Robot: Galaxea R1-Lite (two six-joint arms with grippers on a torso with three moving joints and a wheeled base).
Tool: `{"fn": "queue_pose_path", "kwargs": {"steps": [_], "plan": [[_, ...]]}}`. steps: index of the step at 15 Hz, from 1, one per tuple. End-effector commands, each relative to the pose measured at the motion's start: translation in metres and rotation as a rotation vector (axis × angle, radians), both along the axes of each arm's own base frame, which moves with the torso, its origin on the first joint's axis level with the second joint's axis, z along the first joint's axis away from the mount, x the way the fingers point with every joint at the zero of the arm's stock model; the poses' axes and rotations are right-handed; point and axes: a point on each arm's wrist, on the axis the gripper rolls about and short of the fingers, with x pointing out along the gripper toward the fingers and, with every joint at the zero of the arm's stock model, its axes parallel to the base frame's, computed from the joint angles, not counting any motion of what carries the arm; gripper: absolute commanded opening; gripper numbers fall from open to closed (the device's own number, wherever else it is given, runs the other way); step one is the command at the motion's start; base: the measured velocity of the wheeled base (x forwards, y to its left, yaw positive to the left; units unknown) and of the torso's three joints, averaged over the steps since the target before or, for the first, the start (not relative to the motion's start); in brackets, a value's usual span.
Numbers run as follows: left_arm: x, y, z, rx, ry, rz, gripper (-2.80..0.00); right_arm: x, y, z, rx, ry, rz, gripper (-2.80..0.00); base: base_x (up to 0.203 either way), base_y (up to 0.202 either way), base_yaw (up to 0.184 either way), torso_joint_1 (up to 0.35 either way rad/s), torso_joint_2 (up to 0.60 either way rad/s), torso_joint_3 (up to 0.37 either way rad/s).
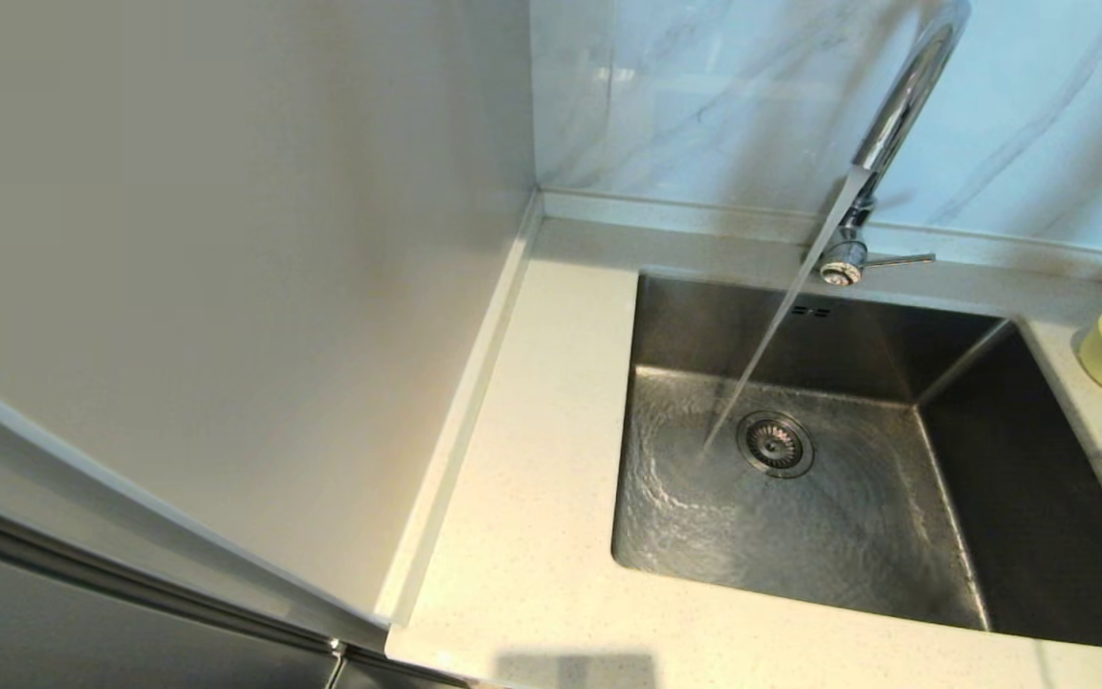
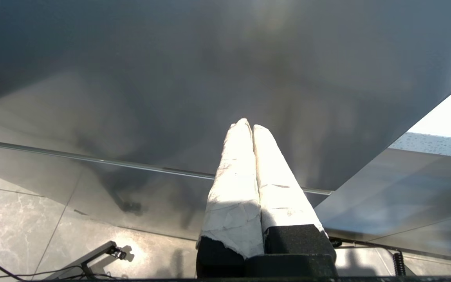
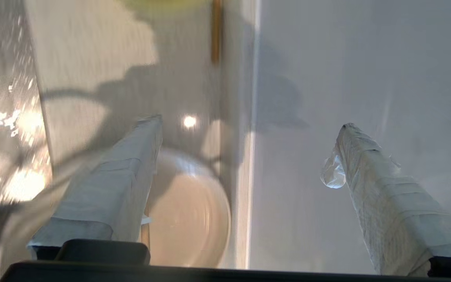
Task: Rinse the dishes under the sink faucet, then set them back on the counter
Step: Place the chopsticks on the table
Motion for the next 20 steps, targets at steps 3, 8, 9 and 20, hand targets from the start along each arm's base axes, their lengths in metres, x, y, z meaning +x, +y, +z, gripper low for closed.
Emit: {"fn": "queue_pose_path", "kwargs": {"steps": [3, 8, 9, 20], "plan": [[0.000, 0.000, 0.000, 0.001, -0.001, 0.000, -2.80, -0.060, -0.002, -0.009, 0.096, 0.035, -0.011, 0.00, 0.000, 0.000, 0.000, 0.000, 0.00, 0.000], [0.000, 0.000, 0.000, 0.000, 0.000, 0.000, -2.80, -0.101, -0.006, -0.052, 0.196, 0.142, 0.058, 0.00, 0.000, 0.000, 0.000, 0.000, 0.00, 0.000], [0.000, 0.000, 0.000, 0.000, 0.000, 0.000, -2.80, -0.106, -0.005, -0.060, 0.199, 0.168, 0.086, 0.00, 0.000, 0.000, 0.000, 0.000, 0.00, 0.000], [0.000, 0.000, 0.000, 0.000, 0.000, 0.000, -2.80, -0.132, 0.047, -0.100, 0.224, 0.276, 0.280, 0.00, 0.000, 0.000, 0.000, 0.000, 0.00, 0.000]]}}
